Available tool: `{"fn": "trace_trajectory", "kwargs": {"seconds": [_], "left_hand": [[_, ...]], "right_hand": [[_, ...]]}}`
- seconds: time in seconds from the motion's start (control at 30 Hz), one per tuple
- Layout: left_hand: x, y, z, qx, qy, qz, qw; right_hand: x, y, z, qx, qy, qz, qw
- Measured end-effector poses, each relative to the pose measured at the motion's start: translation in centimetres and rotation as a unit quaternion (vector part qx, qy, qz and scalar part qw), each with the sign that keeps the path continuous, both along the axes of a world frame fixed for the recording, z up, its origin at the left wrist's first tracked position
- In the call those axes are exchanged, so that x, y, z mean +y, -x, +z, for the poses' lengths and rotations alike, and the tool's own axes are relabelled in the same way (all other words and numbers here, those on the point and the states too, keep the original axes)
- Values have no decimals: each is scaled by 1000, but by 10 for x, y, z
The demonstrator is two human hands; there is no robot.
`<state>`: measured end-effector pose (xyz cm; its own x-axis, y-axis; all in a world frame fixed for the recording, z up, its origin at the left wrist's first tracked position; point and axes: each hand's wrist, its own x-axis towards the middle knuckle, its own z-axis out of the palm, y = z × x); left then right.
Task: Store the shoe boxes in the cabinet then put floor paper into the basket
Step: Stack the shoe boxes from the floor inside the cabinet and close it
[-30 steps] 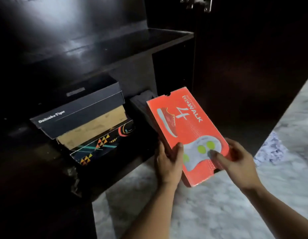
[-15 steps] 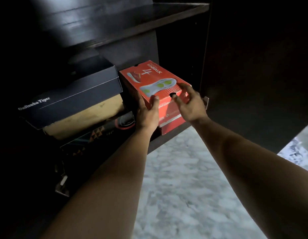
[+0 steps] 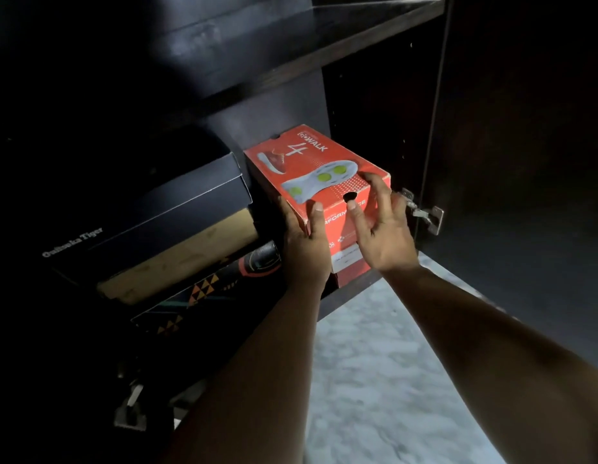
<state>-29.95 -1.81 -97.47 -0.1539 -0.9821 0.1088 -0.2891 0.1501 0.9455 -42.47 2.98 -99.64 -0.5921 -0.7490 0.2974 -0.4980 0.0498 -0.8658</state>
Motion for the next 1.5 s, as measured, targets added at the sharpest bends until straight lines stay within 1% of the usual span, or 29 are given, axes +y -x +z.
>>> {"fn": "trace_trajectory", "kwargs": {"seconds": [0.1,0.2,0.3,0.37,0.43,0.47,0.53,0.63,0.7,0.77,0.87,0.97,1.07,1.13,1.23,1.3,1.37,1.4,1.43,1.5], "left_hand": [[-1,1,3,-20,2,-10,1000],[2,3,14,-71,-13,6,997],[12,-2,25,-96,-49,9,994],[26,-7,23,-101,-85,45,990],[47,-11,13,-117,-89,96,985],[60,-13,7,-141,-83,107,981],[91,-16,-7,-199,-73,76,974],[143,-13,-33,-269,-53,-26,961],[180,1,-43,-306,-40,-99,946],[221,24,-43,-323,-16,-168,931],[282,63,-31,-310,22,-242,919],[341,106,-11,-262,13,-294,919],[396,152,18,-201,4,-337,920],[427,183,40,-169,10,-352,920],[465,227,69,-145,14,-372,917],[483,253,80,-127,4,-393,911],[493,274,85,-121,-4,-407,906],[497,282,86,-127,-11,-412,902],[499,290,86,-136,-20,-418,898],[503,303,83,-148,-32,-429,890]], "right_hand": [[0,2,3,33,-49,-16,998],[4,4,15,47,-100,-22,994],[8,6,29,47,-142,-11,989],[20,4,34,64,-147,-36,986],[45,-2,33,45,-138,-80,986],[63,-7,29,30,-141,-95,985],[107,-11,12,28,-194,-112,974],[184,0,-18,32,-289,-137,947],[238,13,-28,21,-321,-159,933],[295,30,-27,29,-332,-195,922],[373,58,-13,57,-308,-249,916],[442,85,17,97,-246,-320,910],[504,112,59,113,-172,-398,894],[541,129,87,134,-136,-443,876],[596,156,119,153,-123,-523,829],[633,175,133,123,-113,-593,787],[666,192,142,58,-109,-656,745],[680,200,143,14,-111,-675,729],[692,207,143,-34,-115,-683,720],[715,223,134,-127,-120,-674,718]]}}
